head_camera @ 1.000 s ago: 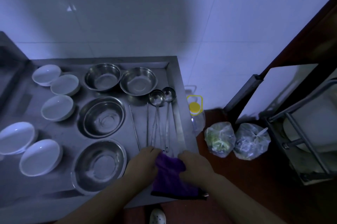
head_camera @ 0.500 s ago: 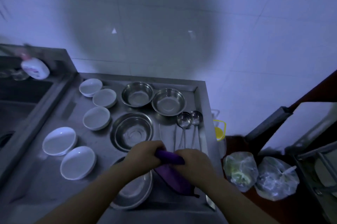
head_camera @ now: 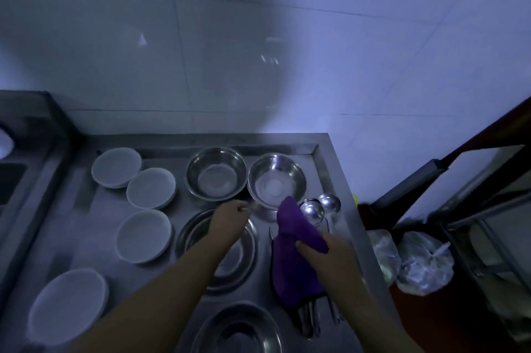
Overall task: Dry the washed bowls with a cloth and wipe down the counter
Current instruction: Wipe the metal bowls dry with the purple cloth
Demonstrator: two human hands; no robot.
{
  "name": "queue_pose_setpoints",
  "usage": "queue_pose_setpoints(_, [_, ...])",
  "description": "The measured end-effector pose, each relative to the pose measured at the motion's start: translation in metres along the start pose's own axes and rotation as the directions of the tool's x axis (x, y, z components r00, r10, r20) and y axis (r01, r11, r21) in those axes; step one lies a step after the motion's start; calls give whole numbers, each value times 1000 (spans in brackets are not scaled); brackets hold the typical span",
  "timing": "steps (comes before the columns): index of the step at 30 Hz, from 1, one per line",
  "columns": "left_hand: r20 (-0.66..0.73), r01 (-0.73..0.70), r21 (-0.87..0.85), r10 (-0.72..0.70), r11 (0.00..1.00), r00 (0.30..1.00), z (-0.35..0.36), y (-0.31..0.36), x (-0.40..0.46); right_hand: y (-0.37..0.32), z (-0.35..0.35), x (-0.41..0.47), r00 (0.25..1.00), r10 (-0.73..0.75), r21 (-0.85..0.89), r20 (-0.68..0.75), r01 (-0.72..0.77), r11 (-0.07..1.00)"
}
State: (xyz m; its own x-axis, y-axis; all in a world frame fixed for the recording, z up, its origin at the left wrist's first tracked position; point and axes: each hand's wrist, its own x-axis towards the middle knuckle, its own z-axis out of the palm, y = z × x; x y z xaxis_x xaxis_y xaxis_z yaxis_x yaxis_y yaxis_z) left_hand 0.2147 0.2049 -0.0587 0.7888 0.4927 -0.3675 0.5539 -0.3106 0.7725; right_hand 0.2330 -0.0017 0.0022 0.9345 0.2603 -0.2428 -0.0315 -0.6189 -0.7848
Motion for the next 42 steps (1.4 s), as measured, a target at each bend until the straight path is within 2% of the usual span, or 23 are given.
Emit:
queue_pose_setpoints(2, [43,107,-143,-102,984,994,15,2,26,-5,1,-3,998,41,57,-52,-38,998])
queue_pose_setpoints(3, [91,208,-267,-190,941,978,23,3,40,-6,1,-5,996,57,86,-74,-51,995])
queue_pose_setpoints(4, [127,259,-297,-231,919,965,31,4,50,-8,0,-7,993,71,112,-92,-61,992])
queue_pose_setpoints(5, [138,311,-371,-280,875,950,38,4,60,-9,-1,-9,991,83,126,-107,-70,990])
queue_pose_setpoints(6, [156,383,-481,-353,788,923,45,10,64,-9,-3,-11,988,93,126,-120,-78,989])
queue_pose_setpoints(8, [174,449,-600,-440,662,881,54,13,71,-9,-4,-14,985,100,124,-140,-83,989])
queue_pose_setpoints(10, [203,459,-654,-445,602,872,60,15,75,-7,-5,-16,982,108,146,-157,-85,986])
queue_pose_setpoints(16, [158,489,-589,-502,643,850,62,27,68,1,-9,-21,977,114,170,-179,-84,982])
queue_pose_setpoints(21, [165,430,-669,-444,606,881,55,35,53,7,-8,-25,979,59,142,-194,-31,989])
queue_pose_setpoints(23, [125,363,-681,-387,636,913,46,35,37,7,-7,-27,983,43,151,-181,-15,988])
queue_pose_setpoints(25, [61,273,-731,-339,625,939,34,32,19,4,-6,-30,989,27,175,-147,-1,985])
queue_pose_setpoints(30, [-16,237,-763,-383,601,924,-12,15,-37,-3,-4,-40,994,-59,149,-87,71,986])
queue_pose_setpoints(32, [-89,184,-713,-348,676,933,-34,5,-65,-9,-1,-47,995,-91,142,-50,97,985])
queue_pose_setpoints(34, [-205,70,-620,-247,782,947,-53,-6,-95,-16,4,-55,988,-151,143,-17,152,978])
queue_pose_setpoints(36, [-316,-22,-550,-183,835,931,-71,-15,-127,-28,10,-66,982,-187,128,23,183,975])
queue_pose_setpoints(38, [-402,-95,-551,-164,829,901,-86,-24,-156,-41,18,-76,972,-228,149,60,217,965])
queue_pose_setpoints(42, [-579,-183,-442,-124,878,806,-113,-40,-204,-74,32,-98,923,-383,106,34,378,920])
